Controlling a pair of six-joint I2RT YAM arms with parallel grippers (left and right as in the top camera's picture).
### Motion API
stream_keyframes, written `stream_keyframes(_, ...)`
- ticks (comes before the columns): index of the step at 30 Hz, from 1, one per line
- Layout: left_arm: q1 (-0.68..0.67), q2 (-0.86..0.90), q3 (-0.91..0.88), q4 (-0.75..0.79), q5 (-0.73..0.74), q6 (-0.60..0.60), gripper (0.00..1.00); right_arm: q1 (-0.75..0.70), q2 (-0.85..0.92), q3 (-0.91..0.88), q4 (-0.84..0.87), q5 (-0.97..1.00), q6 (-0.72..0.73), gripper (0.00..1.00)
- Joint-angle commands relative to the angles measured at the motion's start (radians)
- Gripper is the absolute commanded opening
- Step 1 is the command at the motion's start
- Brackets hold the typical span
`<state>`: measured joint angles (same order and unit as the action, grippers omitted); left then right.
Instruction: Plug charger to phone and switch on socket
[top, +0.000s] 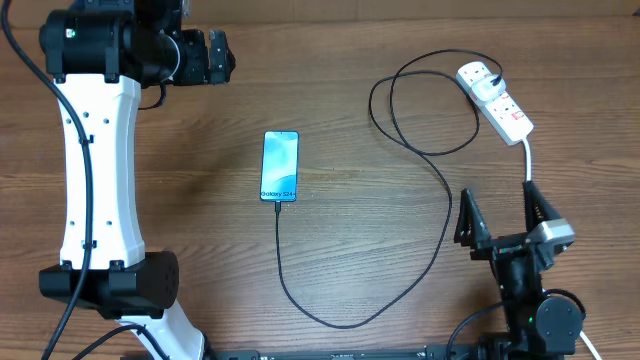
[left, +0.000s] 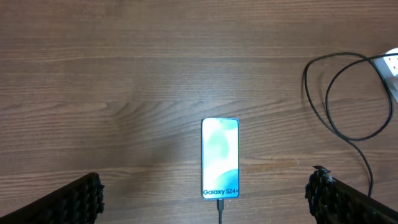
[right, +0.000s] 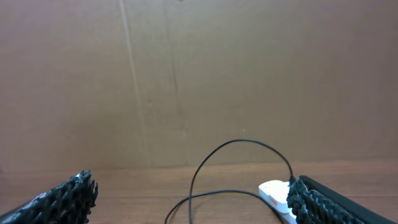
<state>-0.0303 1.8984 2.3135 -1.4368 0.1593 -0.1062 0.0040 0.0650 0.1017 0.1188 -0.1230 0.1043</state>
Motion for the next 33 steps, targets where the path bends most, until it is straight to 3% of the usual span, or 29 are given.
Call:
stream_keyframes(1,0.004,-0.005,0.016,0.001,-0.006,-0.006,1.00,0.041,-0.062,-0.063,0.032,0.056,-0.001,1.00)
stream_keyframes(9,0.004,-0.005,0.016,0.001,-0.006,-0.006,0.99,0.056,-0.062,-0.094,0.008,0.078,-0.002,1.00)
stream_keyframes(15,0.004,-0.005,0.016,0.001,-0.006,-0.006,1.00,0.056,-0.062,-0.094,-0.200,0.077,0.000,1.00)
stream_keyframes(33,0.003,-0.005,0.016,0.001,-0.006,-0.006,0.99,0.055,-0.062,-0.094,-0.200,0.077,-0.001,1.00)
